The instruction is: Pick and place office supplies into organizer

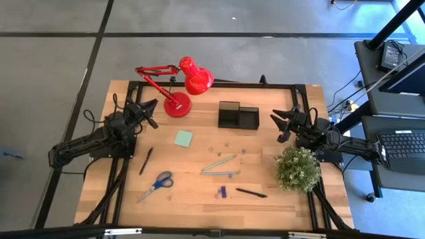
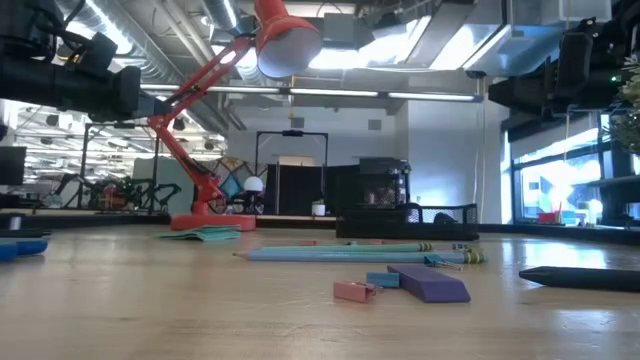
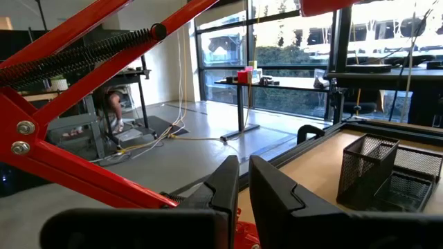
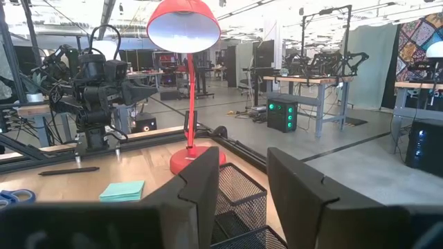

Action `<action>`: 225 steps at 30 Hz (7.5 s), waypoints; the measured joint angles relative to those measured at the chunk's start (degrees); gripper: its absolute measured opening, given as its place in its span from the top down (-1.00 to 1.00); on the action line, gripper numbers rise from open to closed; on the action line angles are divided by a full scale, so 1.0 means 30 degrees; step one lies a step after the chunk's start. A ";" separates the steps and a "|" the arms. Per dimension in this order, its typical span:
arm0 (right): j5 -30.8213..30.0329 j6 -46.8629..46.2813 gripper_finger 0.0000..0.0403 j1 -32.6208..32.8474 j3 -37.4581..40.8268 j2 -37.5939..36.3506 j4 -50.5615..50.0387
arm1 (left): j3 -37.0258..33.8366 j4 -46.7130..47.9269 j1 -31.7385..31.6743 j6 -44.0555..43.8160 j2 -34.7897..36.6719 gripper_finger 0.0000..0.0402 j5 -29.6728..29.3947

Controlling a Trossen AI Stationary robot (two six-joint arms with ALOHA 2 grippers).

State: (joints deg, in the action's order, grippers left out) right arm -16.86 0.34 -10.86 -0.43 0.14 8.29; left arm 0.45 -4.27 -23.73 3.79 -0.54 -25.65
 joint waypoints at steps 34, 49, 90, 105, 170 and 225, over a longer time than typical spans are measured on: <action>0.0000 -0.0018 0.37 0.0000 0.0005 -0.0005 0.0007 | -0.0002 0.0000 0.0000 -0.0007 0.0006 0.84 0.0000; -0.0007 -0.0015 0.37 0.0001 0.0007 0.0000 0.0000 | 0.0000 0.0000 0.0000 -0.0004 0.0000 0.84 0.0000; 0.0019 -0.3054 0.37 -0.0003 0.0002 -0.0006 -0.0005 | -0.0001 -0.0073 0.0000 0.0000 0.0001 0.84 -0.0270; 0.0007 -0.3076 0.37 0.0002 0.0000 -0.0004 -0.0002 | -0.0006 -0.0073 0.0000 -0.0007 0.0005 0.84 -0.0270; 0.0000 -0.3457 0.37 0.0002 0.0007 -0.0002 -0.0284 | 0.0051 -0.0517 0.0000 0.0691 0.0000 0.18 0.7213; -0.0007 -0.2049 0.37 0.0002 0.0000 0.0000 -0.0332 | 1.8312 2.7420 0.7681 -1.9920 -2.6903 0.18 0.8006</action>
State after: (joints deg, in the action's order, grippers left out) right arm -16.88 -5.80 -10.85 -0.43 0.14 7.30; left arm 55.38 77.99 -0.68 -55.97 -81.24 -1.63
